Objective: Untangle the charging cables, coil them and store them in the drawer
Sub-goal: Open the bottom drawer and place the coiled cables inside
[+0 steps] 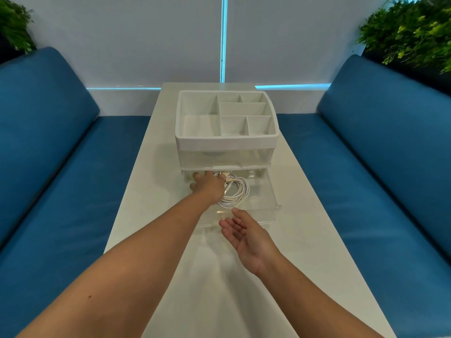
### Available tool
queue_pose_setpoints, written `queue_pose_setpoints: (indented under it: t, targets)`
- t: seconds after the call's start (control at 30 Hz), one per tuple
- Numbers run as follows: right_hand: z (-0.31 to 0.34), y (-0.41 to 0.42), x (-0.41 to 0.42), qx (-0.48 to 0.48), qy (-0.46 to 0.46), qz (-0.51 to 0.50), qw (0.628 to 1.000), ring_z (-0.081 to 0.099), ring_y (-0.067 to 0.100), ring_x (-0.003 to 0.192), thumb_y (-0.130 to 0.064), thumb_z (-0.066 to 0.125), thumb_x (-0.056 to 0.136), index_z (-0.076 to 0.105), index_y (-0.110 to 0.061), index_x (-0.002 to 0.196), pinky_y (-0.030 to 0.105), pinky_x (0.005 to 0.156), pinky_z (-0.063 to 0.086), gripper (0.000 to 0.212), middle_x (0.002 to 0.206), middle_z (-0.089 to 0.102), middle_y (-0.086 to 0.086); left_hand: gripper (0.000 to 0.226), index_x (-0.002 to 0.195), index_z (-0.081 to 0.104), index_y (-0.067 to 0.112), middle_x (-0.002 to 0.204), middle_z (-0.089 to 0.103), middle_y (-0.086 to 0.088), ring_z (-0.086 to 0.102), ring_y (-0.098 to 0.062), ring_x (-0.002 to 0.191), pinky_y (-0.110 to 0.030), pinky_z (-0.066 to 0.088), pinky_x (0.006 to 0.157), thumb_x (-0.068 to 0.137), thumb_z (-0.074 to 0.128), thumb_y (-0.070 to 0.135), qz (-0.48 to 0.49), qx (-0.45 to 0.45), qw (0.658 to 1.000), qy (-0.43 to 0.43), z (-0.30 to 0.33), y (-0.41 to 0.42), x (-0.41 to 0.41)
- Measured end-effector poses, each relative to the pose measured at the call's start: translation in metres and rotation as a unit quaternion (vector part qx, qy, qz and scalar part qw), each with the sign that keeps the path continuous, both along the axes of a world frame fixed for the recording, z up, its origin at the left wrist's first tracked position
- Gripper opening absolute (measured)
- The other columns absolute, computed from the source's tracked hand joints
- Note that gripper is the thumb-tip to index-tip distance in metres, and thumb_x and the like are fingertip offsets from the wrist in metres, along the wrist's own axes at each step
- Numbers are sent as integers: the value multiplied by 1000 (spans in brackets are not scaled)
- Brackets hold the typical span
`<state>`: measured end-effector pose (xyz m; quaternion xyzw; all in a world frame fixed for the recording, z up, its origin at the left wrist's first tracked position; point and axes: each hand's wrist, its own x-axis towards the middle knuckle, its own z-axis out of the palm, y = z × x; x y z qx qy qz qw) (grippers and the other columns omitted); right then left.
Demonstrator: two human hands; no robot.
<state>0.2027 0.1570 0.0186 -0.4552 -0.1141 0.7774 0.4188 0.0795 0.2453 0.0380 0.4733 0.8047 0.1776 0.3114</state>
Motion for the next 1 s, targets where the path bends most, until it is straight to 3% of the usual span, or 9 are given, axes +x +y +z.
queue_pose_setpoints:
  t: [0.1,0.4,0.57,0.63,0.77,0.83,0.9,0.93,1.0]
  targets:
    - [-1,-1,0,2,-1,3,1000,70,24,92,-17,73,85,62,1,96,28,79,59,23,105,62,18,66,149,26,2,155,19,-17,31,-37,135,-39,30,107,103,37,48,12,3,1000,3,-4,1,-2]
    - [-2,-3,3,26,-40,18,999,71,26,97,-23,74,84,65,2,100,29,77,60,31,105,69,19,76,143,37,2,152,29,-17,39,-34,134,-44,38,109,94,53,58,-32,19,999,-34,3,-14,-23]
    - [1,-3,2,26,-46,24,998,72,25,92,-24,74,84,65,0,98,28,74,61,29,104,69,17,59,130,55,-4,131,59,-20,57,-34,118,-38,46,97,99,50,47,-132,40,987,87,43,-35,-29]
    - [3,-4,2,25,-48,26,998,72,25,92,-24,73,85,64,0,97,29,74,61,29,105,70,18,50,119,63,0,118,66,-17,61,-31,107,-39,49,93,99,52,45,-151,84,977,128,61,-41,-32]
    - [7,-6,2,26,-44,30,998,72,26,92,-24,72,86,61,1,100,30,76,60,30,106,70,18,29,96,69,14,88,69,-2,63,-21,85,-34,53,77,97,57,39,-145,252,948,132,88,-48,-36]
    - [7,-7,3,30,-39,32,998,72,26,92,-24,73,85,62,1,102,30,77,60,31,106,70,18,26,99,68,16,93,68,0,61,-20,88,-34,50,77,98,55,38,-144,377,900,165,91,-47,-39]
    - [5,-8,4,35,-27,32,999,72,26,91,-22,71,87,63,2,105,30,74,61,31,107,70,19,27,108,68,14,110,67,-2,59,-23,104,-38,45,89,99,54,36,-134,466,846,220,88,-41,-46]
    - [3,-9,5,38,-20,32,999,72,25,90,-21,69,88,63,3,107,29,71,61,32,108,70,19,30,115,67,14,121,65,-4,55,-25,115,-41,41,97,100,54,35,-122,479,835,242,86,-37,-51]
    - [-3,-10,7,44,-5,28,999,73,25,87,-18,64,92,62,5,112,28,66,60,31,106,70,19,37,131,61,13,143,53,-6,40,-28,137,-45,26,114,103,48,34,-113,444,849,262,81,-30,-62]
